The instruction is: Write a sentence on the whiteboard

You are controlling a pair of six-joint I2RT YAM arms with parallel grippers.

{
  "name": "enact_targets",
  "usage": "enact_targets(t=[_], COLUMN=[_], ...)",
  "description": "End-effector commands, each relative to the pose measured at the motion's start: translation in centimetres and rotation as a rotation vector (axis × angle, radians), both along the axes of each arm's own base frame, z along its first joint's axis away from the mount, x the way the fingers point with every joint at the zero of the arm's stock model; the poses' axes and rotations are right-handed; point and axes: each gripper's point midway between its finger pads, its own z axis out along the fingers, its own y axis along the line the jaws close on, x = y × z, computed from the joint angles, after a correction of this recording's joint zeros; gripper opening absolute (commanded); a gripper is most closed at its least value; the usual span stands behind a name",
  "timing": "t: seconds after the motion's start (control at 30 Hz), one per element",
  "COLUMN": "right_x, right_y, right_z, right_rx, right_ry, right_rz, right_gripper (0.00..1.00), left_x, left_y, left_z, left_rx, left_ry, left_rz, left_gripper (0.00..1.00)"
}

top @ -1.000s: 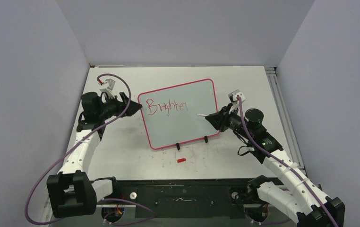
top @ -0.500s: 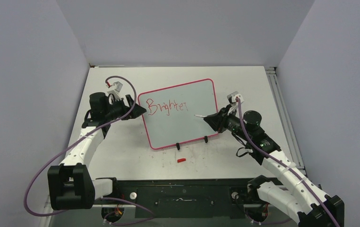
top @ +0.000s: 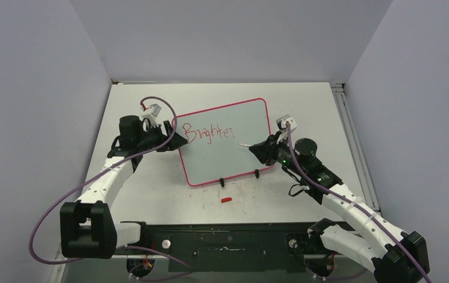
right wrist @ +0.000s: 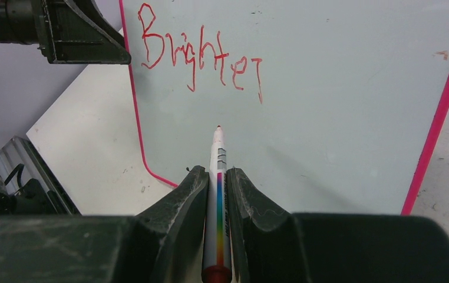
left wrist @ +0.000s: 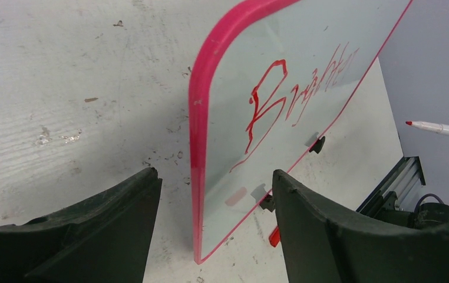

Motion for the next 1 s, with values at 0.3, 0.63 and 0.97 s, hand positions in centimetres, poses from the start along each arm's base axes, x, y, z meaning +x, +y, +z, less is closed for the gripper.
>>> enact_targets(t=[0.3,0.63,0.97], right_x=[3.2,4.7,5.2], right_y=[2.0,2.5,3.1], right_z=[2.4,3.0,3.3], right_rx=[0.020,0.039,0.041], right_ry=[-0.125,-0.157,-0.169], right_rz=[-0.115,-0.170,-0.173], right_gripper=[0.05,0.05,0.05], left_x=[1.3,1.5,1.2], left_y=[-0.2,-1.3,-2.1], left_z=[0.7,-0.2,0.4], left_rx=[0.021,0.007,0.007], left_ry=[-0.028,0.008,-0.029], left_rz=[-0.002,-0.033,-0.069], left_gripper=[0.61,0.50,0.45])
